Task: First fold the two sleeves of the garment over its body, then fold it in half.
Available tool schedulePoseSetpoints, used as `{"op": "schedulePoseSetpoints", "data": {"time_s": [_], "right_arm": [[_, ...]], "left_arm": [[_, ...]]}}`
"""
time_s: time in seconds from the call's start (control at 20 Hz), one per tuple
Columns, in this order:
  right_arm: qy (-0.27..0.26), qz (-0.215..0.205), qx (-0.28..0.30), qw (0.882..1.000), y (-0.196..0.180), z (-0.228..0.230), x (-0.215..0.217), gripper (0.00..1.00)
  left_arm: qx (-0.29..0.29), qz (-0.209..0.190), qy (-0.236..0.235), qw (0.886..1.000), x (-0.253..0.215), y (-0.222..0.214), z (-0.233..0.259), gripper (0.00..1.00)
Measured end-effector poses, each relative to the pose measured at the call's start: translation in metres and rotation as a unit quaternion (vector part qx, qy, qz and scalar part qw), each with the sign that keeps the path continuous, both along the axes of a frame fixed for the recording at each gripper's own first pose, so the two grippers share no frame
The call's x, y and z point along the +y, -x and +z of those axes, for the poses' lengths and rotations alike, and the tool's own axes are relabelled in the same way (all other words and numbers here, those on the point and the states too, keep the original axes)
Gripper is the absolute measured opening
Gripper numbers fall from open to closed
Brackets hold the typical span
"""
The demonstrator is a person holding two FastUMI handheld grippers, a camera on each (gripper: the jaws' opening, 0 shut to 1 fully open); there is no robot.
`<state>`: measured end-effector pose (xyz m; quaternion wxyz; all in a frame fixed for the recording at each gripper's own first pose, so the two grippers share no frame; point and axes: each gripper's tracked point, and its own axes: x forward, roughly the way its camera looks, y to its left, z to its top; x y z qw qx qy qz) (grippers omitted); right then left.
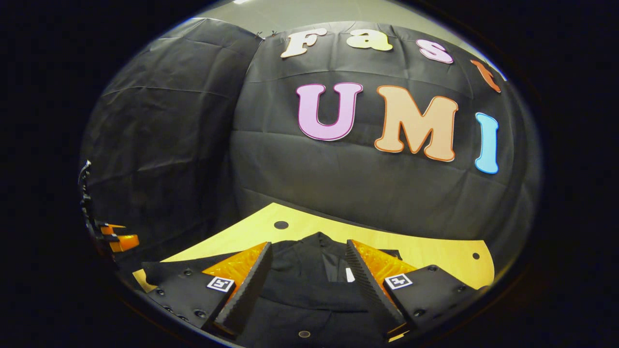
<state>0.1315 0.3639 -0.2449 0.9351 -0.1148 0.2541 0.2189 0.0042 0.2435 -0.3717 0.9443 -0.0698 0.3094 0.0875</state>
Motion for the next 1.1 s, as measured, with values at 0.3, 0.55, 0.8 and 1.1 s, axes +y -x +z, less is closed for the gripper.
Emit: {"op": "schedulePoseSetpoints", "data": {"time_s": [0.3,0.55,0.8,1.1], "right_arm": [[0.019,-0.034,0.015,0.999,0.014,-0.003,-0.035,0.97],[0.033,-0.038,0.012,0.999,0.021,0.0,-0.044,0.97],[0.048,-0.027,-0.001,0.998,0.027,0.003,-0.042,0.97],[0.037,-0.03,0.007,0.999,0.041,-0.001,-0.039,0.98]], "left_arm": [[0.054,-0.014,0.006,0.998,-0.02,0.022,-0.054,0.95],[0.092,-0.039,0.007,0.995,-0.04,0.035,-0.087,0.93],[0.099,-0.078,-0.018,0.992,-0.051,0.039,-0.094,0.75],[0.105,-0.084,-0.008,0.991,-0.059,0.037,-0.089,0.16]]}}
